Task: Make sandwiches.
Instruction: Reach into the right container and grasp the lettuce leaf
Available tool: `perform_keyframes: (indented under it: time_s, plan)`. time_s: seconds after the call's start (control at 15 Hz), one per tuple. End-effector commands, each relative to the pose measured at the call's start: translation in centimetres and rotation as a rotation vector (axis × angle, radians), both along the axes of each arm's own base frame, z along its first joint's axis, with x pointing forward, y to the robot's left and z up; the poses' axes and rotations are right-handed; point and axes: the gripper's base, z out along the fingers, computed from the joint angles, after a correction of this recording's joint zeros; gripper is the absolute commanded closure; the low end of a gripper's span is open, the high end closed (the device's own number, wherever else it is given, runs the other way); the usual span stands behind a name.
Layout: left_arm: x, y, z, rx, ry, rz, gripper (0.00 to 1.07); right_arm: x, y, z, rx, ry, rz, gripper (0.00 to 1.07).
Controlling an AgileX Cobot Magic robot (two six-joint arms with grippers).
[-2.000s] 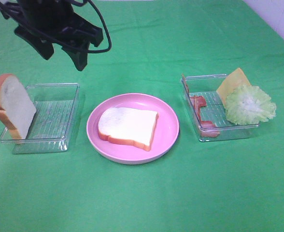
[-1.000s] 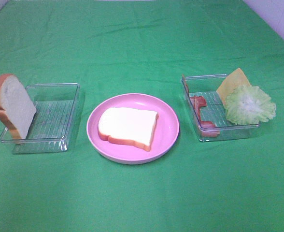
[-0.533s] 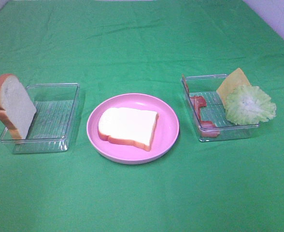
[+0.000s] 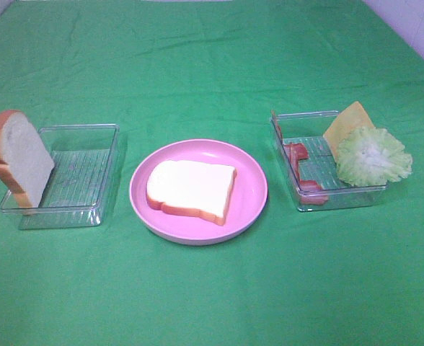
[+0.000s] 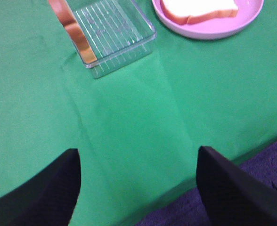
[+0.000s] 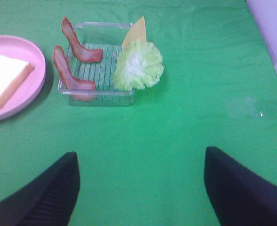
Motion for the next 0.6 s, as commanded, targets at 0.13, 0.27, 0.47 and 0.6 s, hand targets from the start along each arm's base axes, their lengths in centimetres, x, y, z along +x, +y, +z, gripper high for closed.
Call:
perform_keyframes:
  time_s: [0.13,0.27,0.47,0.6]
  plan:
    - [-1.1,0.6,-0.3,-0.071,-0.125,-0.011,0.39,4.6,-0.2,1.5,0.040,-0.090,-0.047,0.39]
    - [-2.0,1.2,-0.4,-0.103,-0.195,-0.008,0.39,7.6,-0.4,1.2,0.043,-0.065,-0.060,0.42]
    - [-2.3,1.4,-0.5,-0.116,-0.218,-0.009,0.39,11.6,-0.5,0.8,0.078,0.077,-0.090,0.50]
    - [-2.3,1.4,-0.5,-0.115,-0.218,-0.011,0.39,17.2,-0.5,0.4,0.088,0.284,-0.099,0.54]
